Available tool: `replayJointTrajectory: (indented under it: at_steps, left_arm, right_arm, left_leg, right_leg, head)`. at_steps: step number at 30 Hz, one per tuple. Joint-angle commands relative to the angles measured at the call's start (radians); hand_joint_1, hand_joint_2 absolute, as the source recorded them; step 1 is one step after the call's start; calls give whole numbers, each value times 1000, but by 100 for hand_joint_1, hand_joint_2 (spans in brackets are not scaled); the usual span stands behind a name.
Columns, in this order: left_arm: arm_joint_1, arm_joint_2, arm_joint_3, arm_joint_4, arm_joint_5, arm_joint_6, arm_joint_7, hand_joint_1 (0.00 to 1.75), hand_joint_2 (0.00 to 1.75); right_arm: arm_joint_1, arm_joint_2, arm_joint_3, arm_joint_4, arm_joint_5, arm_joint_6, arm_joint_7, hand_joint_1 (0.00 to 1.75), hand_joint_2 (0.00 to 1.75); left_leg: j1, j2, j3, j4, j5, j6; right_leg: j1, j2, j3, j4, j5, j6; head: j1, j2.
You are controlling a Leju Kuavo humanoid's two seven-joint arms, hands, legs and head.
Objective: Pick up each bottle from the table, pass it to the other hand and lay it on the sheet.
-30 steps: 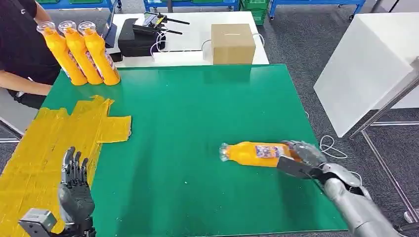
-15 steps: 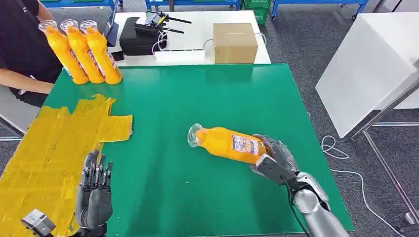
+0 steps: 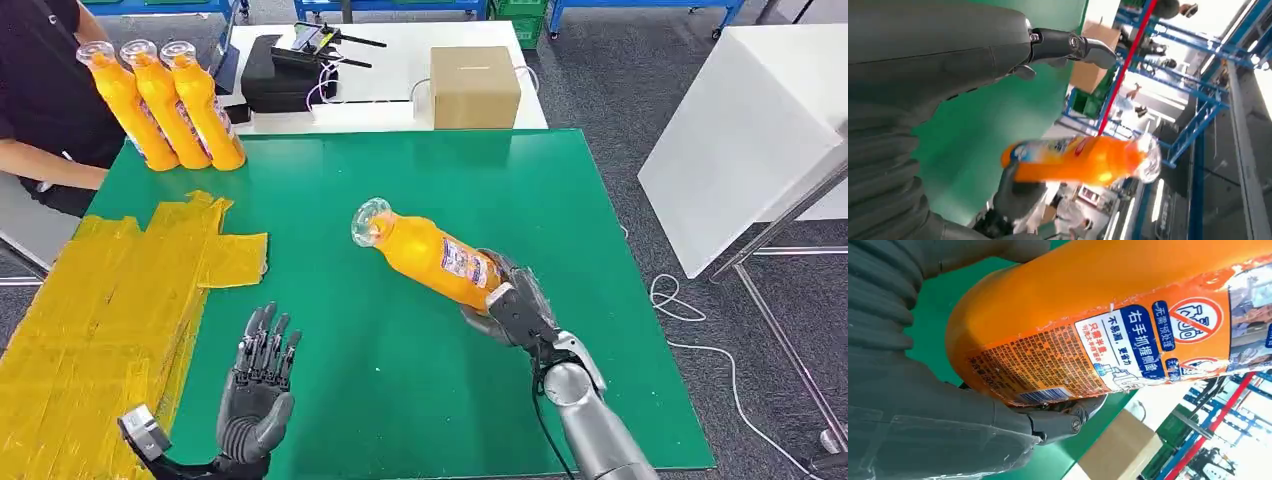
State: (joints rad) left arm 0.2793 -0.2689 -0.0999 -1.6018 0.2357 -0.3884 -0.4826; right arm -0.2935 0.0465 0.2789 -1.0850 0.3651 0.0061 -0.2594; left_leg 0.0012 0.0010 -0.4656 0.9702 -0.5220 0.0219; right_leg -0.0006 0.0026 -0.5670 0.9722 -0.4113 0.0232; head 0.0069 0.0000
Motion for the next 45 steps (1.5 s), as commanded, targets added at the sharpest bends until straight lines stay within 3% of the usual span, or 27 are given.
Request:
replayJointTrajectory:
  at_steps: [1,7,13,23,31,35,41,45]
  left_arm:
    - [-61,52,-91,104,18,22,4,0,175]
    - [-64,58,-101,92,15,65,2,0,175]
    - [-40,45,-30,65,27,70,3,0,175]
    - [-40,41,-31,66,24,72,5,0,175]
    - [-18,2,26,33,-86,152,-27,0,175]
    - [-14,-6,23,17,-158,191,-55,0,175]
    - [-29,-10,-30,8,-301,370,-99,0,175]
    - [-31,-9,-34,9,-303,374,-98,0,175]
  right_arm:
    - [-104,82,-10,215,-8,-5,-15,175,175]
    - [-91,135,76,225,32,-5,-25,175,175]
    - [-31,164,218,159,59,-3,-9,175,175]
    - [-33,161,222,157,61,-3,-8,175,175]
    - [57,168,423,67,91,8,9,175,175]
    - [67,170,468,81,83,0,20,175,175]
    - [45,196,545,187,77,17,0,175,175]
    - [44,198,549,194,76,16,-3,175,175]
  left_leg:
    - [0,1,2,-2,0,-1]
    - [1,2,2,-2,0,-1]
    - [1,3,2,-2,0,-2]
    - [0,1,1,-1,0,-1]
    - [2,2,2,-2,-1,-2]
    - [1,1,1,-1,-1,-1]
    - [1,1,-1,-1,0,-1]
    - [1,-1,-1,-1,0,-1]
  right_leg:
    - [0,1,1,-2,1,0]
    - [1,2,1,-2,1,0]
    - [1,3,1,-1,0,0]
    - [1,1,0,-1,0,0]
    - [1,2,1,-1,-1,0]
    - [1,1,0,-1,0,0]
    - [1,1,-1,-1,0,0]
    - [1,-1,-1,-1,0,0]
  head:
    - [0,0]
    - [0,0]
    - [0,0]
    - [0,0]
    - [0,0]
    - [0,0]
    - [0,0]
    - [0,0]
